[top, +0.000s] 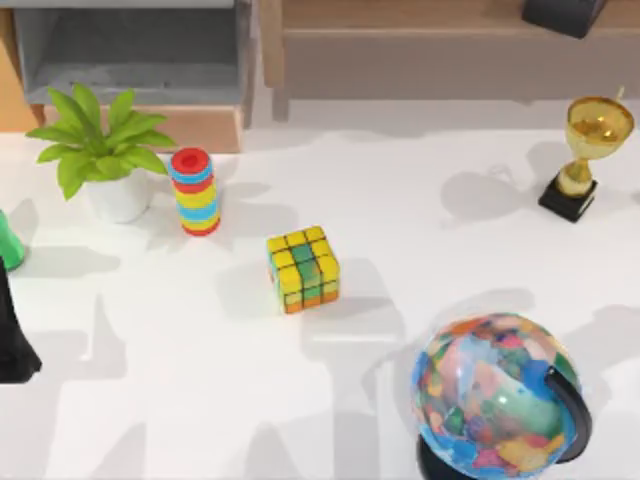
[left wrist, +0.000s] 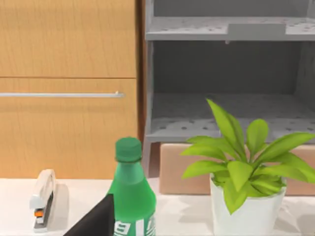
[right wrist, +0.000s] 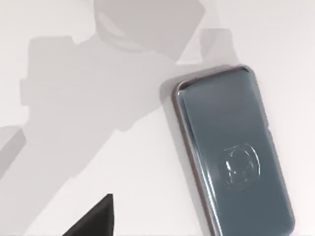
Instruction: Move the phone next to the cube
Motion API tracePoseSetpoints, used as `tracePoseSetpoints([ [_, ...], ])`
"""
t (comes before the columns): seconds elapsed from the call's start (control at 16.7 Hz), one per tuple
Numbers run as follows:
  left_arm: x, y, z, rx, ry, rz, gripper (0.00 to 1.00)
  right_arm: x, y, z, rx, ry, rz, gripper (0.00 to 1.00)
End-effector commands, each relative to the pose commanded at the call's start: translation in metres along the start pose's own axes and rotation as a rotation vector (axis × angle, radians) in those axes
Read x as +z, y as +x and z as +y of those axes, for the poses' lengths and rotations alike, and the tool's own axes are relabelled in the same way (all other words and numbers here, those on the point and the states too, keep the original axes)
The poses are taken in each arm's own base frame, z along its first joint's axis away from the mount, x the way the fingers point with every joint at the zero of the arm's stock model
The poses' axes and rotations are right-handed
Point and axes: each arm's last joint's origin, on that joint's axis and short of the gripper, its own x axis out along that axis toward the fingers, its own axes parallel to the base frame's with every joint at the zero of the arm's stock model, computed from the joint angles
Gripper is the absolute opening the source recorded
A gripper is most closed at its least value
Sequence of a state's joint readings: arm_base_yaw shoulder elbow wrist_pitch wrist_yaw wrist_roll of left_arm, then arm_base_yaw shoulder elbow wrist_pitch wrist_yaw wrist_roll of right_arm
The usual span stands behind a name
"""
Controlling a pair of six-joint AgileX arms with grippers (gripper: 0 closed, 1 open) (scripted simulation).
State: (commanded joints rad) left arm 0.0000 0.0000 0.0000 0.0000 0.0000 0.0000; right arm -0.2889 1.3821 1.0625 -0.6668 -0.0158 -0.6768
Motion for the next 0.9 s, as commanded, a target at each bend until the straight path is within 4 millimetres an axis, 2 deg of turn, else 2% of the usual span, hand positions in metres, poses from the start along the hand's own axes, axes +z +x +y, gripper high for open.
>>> tracePoseSetpoints([
  [0.24, 0.000, 0.000, 0.000, 0.000, 0.000, 0.000, 1.00, 0.013, 0.061, -0.039, 0.146, -0.089, 0.190, 1.00],
  [0.54, 0.000, 0.000, 0.000, 0.000, 0.000, 0.000, 1.00, 0.006, 0.137, -0.077, 0.333, -0.178, 0.347, 1.00],
  [0.72, 0.000, 0.000, 0.000, 0.000, 0.000, 0.000, 1.00, -0.001, 0.162, -0.089, 0.400, -0.209, 0.384, 1.00],
  [0.9, 0.000, 0.000, 0.000, 0.000, 0.000, 0.000, 1.00, -0.003, 0.168, -0.093, 0.416, -0.217, 0.392, 1.00],
])
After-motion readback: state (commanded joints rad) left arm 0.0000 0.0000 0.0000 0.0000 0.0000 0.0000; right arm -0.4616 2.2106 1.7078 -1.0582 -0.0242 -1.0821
